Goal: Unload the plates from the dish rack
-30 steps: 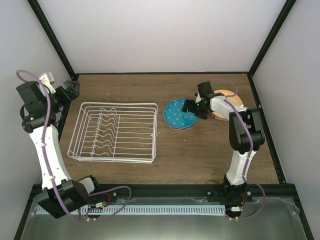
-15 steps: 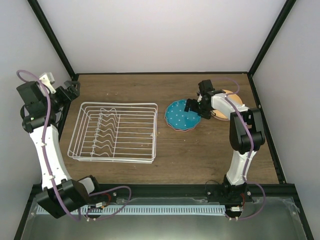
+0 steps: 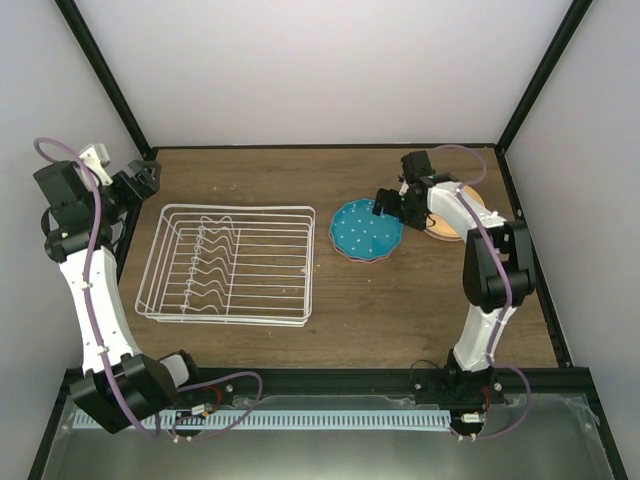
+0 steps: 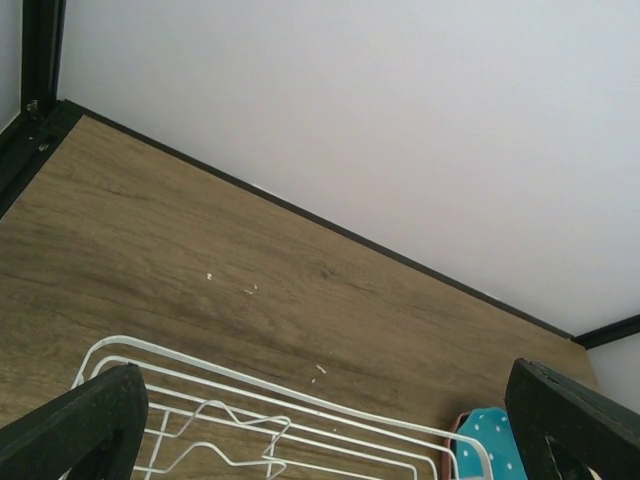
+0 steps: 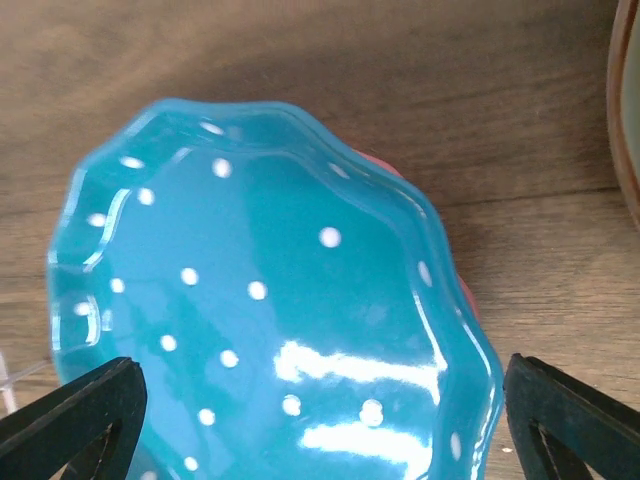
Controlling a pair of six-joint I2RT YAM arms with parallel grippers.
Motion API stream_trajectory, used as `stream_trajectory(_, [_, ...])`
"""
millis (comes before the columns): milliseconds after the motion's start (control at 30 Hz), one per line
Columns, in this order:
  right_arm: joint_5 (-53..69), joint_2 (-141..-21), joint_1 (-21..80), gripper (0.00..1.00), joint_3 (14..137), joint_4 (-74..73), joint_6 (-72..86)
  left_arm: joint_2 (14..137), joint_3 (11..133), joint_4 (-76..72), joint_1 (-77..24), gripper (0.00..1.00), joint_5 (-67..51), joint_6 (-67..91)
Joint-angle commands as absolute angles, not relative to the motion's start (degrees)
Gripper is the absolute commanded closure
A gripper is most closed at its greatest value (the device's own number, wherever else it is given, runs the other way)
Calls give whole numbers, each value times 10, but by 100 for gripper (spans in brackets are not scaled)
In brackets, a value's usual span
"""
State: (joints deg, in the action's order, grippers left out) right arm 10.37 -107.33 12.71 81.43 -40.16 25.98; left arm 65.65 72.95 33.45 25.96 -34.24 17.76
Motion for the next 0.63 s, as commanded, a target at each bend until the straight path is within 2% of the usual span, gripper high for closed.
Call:
stream_trajectory(0, [104, -991, 126, 0, 792, -354, 252, 664, 734, 335, 257, 0, -385, 149])
stream_trajectory(300, [21, -909, 126, 0, 751, -365, 290, 665, 742, 388, 181, 0, -383, 74])
stream_trajectory(600, [33, -854, 126, 0, 672, -326, 306, 666, 731, 371, 131, 0, -362, 81])
